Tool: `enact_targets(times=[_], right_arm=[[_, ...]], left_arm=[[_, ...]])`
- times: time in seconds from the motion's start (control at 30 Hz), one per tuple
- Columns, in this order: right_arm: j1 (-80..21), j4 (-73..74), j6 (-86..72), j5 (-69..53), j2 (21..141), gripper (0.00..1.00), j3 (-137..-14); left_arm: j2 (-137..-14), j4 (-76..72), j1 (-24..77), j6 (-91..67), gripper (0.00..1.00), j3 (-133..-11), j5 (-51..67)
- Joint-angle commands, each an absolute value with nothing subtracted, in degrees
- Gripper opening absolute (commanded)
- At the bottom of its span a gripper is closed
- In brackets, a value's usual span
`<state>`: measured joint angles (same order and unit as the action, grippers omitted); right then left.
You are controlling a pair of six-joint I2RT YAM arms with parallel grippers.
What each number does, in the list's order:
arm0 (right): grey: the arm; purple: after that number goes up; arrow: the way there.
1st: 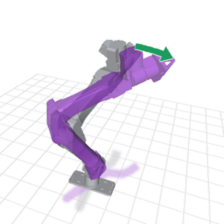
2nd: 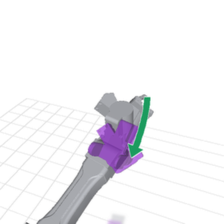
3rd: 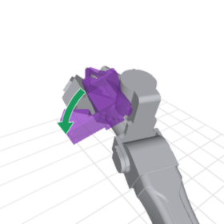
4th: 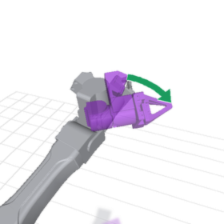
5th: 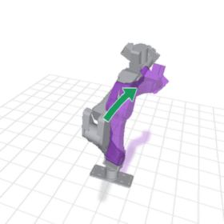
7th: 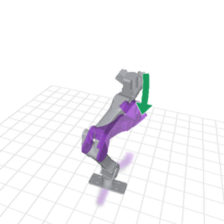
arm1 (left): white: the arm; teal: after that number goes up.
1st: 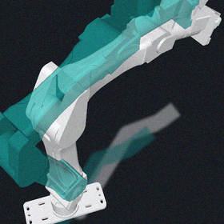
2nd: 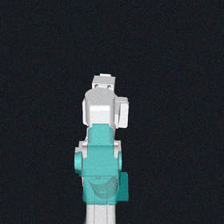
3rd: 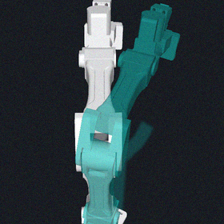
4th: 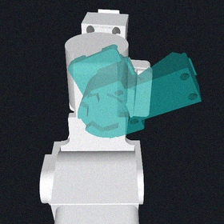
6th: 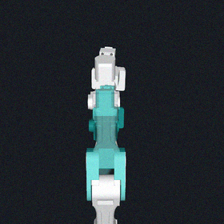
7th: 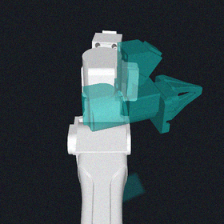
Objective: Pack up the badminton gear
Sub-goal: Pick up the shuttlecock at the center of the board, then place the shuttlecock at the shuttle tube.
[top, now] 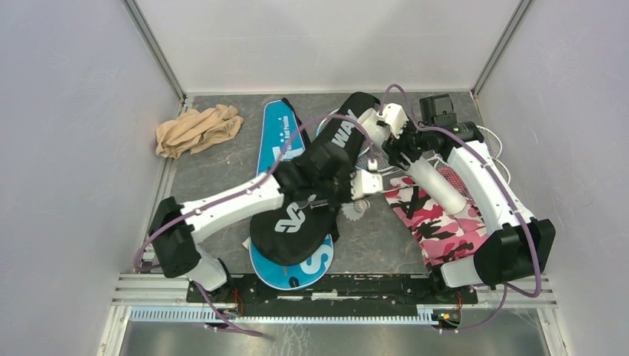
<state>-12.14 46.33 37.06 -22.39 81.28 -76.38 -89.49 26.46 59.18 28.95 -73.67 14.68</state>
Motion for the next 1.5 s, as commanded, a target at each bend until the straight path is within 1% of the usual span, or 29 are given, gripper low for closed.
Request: enact_targets(times=[0.0,0.17,0.47,0.73,0.9,1.1,1.17,1.23,1.4,1.47], right_arm=[[-11.9,52.3,45.5,-20.5,80.5,0.08,-83.7],[-12.1,56.4,52.4,-20.4,80.2,0.08,-84.8],[-15.8,58.9,59.6,-24.2,78.6,0.08,-78.0],[-19.0,60.5,62.4,-31.3,77.6,0.08,-75.3],[-21.4,60.1,61.5,-32.3,76.7,0.08,-74.7],[-23.3,60.2,60.7,-34.1,76.2,0.08,-74.6],[-23.6,60.1,60.6,-35.0,75.8,0.08,-74.4],[-23.9,59.9,60.3,-35.6,75.5,0.08,-74.3],[-24.1,59.9,60.3,-36.1,75.0,0.08,-73.7],[-24.0,59.8,60.2,-36.8,75.0,0.08,-73.7]], left_arm=[[-84.7,42.7,51.7,31.1,0.02,-79.7,29.1],[-80.6,49.8,42.8,32.5,0.02,-84.3,37.3],[-77.0,53.7,32.1,31.9,0.02,-93.1,42.3],[-79.8,51.4,31.3,28.5,0.02,-95.9,45.0],[-82.6,51.2,31.4,27.8,0.04,-95.2,47.6],[-84.4,46.3,31.5,24.7,0.07,-93.6,47.1],[-84.7,44.6,31.7,23.8,0.09,-92.9,47.0],[-85.0,43.3,32.4,22.9,0.13,-92.3,46.5],[-84.5,43.0,33.7,23.8,0.3,-91.5,43.7],[-84.1,42.4,33.8,23.8,0.32,-90.8,43.0]])
